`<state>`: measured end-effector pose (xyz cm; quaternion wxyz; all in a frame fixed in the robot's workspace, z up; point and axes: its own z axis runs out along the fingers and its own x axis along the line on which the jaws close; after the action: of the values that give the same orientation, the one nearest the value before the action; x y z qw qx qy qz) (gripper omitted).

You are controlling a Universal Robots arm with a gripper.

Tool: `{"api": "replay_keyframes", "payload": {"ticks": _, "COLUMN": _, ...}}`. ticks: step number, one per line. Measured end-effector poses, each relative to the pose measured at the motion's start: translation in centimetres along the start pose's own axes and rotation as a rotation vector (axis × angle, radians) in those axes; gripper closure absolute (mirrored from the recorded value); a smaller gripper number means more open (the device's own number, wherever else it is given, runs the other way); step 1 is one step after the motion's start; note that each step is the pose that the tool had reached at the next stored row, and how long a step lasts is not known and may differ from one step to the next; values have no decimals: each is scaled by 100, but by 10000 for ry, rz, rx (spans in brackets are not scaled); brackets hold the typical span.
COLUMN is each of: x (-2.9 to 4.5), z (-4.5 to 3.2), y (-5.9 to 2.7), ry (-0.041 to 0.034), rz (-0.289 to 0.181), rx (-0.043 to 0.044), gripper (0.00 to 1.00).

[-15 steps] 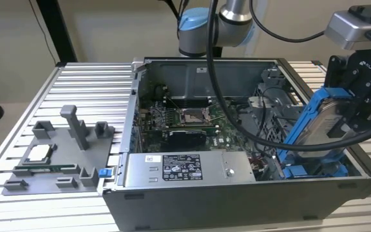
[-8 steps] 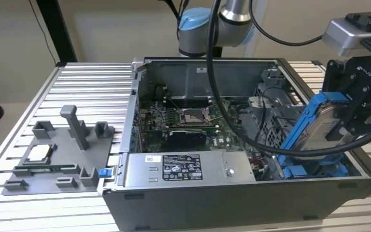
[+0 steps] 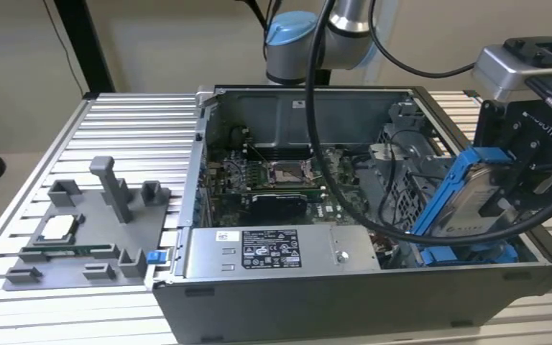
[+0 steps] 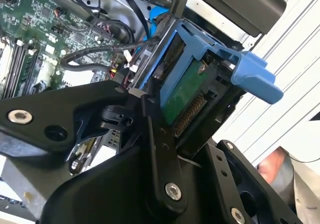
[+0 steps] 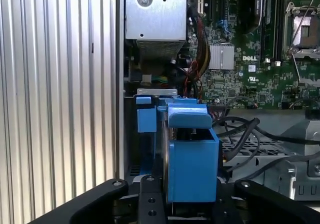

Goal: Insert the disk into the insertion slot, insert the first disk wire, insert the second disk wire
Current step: 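Insert the disk into the insertion slot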

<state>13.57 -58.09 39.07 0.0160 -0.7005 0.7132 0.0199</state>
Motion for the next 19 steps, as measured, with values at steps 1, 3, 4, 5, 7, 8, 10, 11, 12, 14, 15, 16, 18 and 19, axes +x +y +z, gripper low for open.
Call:
{"api": "replay_keyframes", "payload": {"ticks": 1, "x": 1, "z": 20, "y": 0, "ry": 1, "rz": 0, "rx": 0, "gripper": 100}}
{"api": "replay_keyframes", "payload": {"ticks": 3, "x": 3, "z": 55, "y": 0, "ry": 1, "rz": 0, "rx": 0, "gripper": 100}}
{"api": "replay_keyframes", "payload": {"ticks": 4, "x": 4, "z": 73, "y": -1, "ry": 1, "rz": 0, "rx": 0, "gripper": 100}}
{"api": "replay_keyframes", "payload": {"ticks": 5, "x": 5, "z": 91, "y": -1, "ry": -1, "rz": 0, "rx": 0, "gripper": 100}}
{"api": "replay_keyframes", "payload": {"ticks": 7, "x": 7, "z": 128, "y": -1, "ry": 0, "rz": 0, "rx": 0, "gripper": 100}}
{"api": "replay_keyframes", "payload": {"ticks": 8, "x": 8, "z": 146, "y": -1, "ry": 0, "rz": 0, "rx": 0, "gripper": 100}}
{"api": "replay_keyframes", "payload": {"ticks": 10, "x": 8, "z": 158, "y": -1, "ry": 1, "rz": 0, "rx": 0, "gripper": 100}}
{"api": "replay_keyframes", "payload": {"ticks": 11, "x": 8, "z": 158, "y": -1, "ry": 2, "rz": 0, "rx": 0, "gripper": 100}}
{"api": "replay_keyframes", "payload": {"ticks": 12, "x": 8, "z": 158, "y": -1, "ry": 3, "rz": 1, "rx": 0, "gripper": 100}}
{"api": "replay_keyframes", "payload": {"ticks": 14, "x": 8, "z": 160, "y": -1, "ry": 1, "rz": 0, "rx": 0, "gripper": 100}}
{"api": "replay_keyframes", "payload": {"ticks": 15, "x": 8, "z": 161, "y": -1, "ry": 0, "rz": 0, "rx": 0, "gripper": 100}}
{"api": "replay_keyframes", "payload": {"ticks": 16, "x": 8, "z": 162, "y": -1, "ry": 1, "rz": 1, "rx": 0, "gripper": 100}}
{"api": "replay_keyframes", "payload": {"ticks": 18, "x": 8, "z": 162, "y": -1, "ry": 2, "rz": 0, "rx": 0, "gripper": 0}}
{"api": "replay_keyframes", "payload": {"ticks": 19, "x": 8, "z": 163, "y": -1, "ry": 2, "rz": 0, "rx": 0, "gripper": 0}}
